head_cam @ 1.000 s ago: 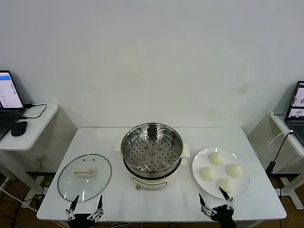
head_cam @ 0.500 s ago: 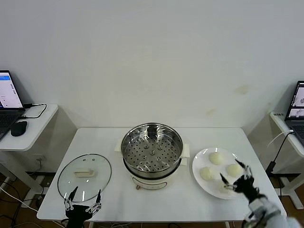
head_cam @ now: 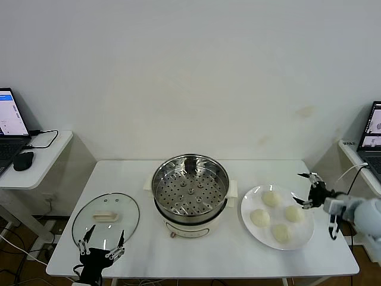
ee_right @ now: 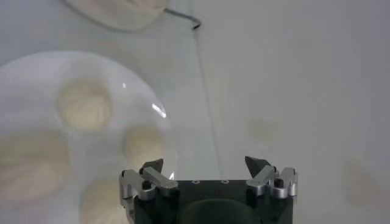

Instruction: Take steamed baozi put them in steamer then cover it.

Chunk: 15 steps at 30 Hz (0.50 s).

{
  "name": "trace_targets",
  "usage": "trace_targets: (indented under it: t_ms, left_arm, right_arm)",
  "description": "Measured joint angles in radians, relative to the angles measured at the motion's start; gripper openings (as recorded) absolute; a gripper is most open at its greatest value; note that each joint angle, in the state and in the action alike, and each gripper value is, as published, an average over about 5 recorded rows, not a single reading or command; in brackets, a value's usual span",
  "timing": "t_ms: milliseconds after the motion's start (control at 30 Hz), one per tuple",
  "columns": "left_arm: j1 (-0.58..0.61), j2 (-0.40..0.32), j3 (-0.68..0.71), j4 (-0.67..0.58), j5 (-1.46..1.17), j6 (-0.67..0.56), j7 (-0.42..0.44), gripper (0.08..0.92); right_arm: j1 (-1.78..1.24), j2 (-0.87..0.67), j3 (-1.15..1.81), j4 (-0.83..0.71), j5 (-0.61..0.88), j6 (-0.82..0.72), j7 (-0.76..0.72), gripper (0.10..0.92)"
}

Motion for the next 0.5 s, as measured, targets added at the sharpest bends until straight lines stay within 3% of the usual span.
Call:
trace_targets:
  t_ms: [500]
  left_arm:
    - [-0.019,0.010,-0.026,0.007,0.007,0.003,-0.002,0.823]
  right_arm:
    - [0.530,0.007,-0.614,-0.254,0.039,0.000,-0.180,0.823]
